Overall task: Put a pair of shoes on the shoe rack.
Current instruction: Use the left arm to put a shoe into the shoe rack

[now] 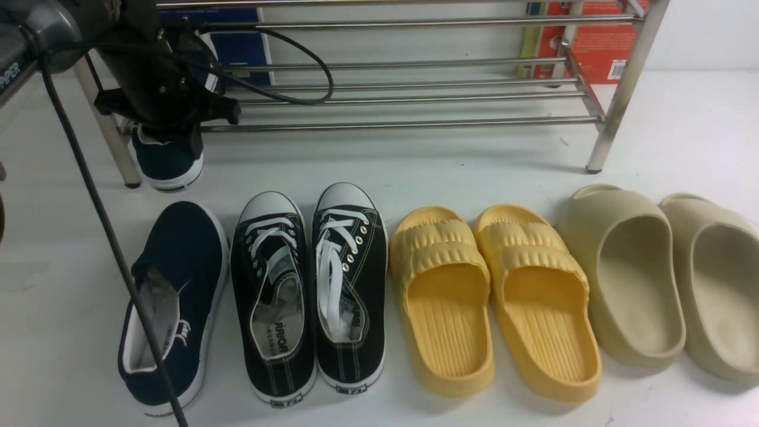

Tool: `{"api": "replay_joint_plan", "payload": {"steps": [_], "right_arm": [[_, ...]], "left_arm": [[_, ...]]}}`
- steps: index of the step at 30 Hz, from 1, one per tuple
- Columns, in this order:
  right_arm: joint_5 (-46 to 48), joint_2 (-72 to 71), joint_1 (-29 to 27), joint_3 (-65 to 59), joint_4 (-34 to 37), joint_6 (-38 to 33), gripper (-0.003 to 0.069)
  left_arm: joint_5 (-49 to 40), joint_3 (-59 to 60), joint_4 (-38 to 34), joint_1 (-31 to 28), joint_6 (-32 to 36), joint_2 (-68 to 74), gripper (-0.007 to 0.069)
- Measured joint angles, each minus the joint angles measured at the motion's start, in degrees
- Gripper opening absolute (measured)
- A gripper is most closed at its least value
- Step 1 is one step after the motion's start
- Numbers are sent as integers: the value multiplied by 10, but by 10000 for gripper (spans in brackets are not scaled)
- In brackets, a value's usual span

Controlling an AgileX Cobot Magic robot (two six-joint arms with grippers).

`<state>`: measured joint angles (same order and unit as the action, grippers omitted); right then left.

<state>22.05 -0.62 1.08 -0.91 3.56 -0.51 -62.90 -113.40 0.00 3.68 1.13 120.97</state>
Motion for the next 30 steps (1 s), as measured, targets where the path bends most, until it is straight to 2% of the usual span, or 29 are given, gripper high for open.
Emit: {"api": "replay_joint_plan", "payload": {"steps": [15,30], "right_arm": [[0,0,0,0,0,0,239],[0,0,0,0,0,0,239]], "left_arm": [[65,-27,25,0,1,26,9],[65,-28,33,0,16,37,9]]}}
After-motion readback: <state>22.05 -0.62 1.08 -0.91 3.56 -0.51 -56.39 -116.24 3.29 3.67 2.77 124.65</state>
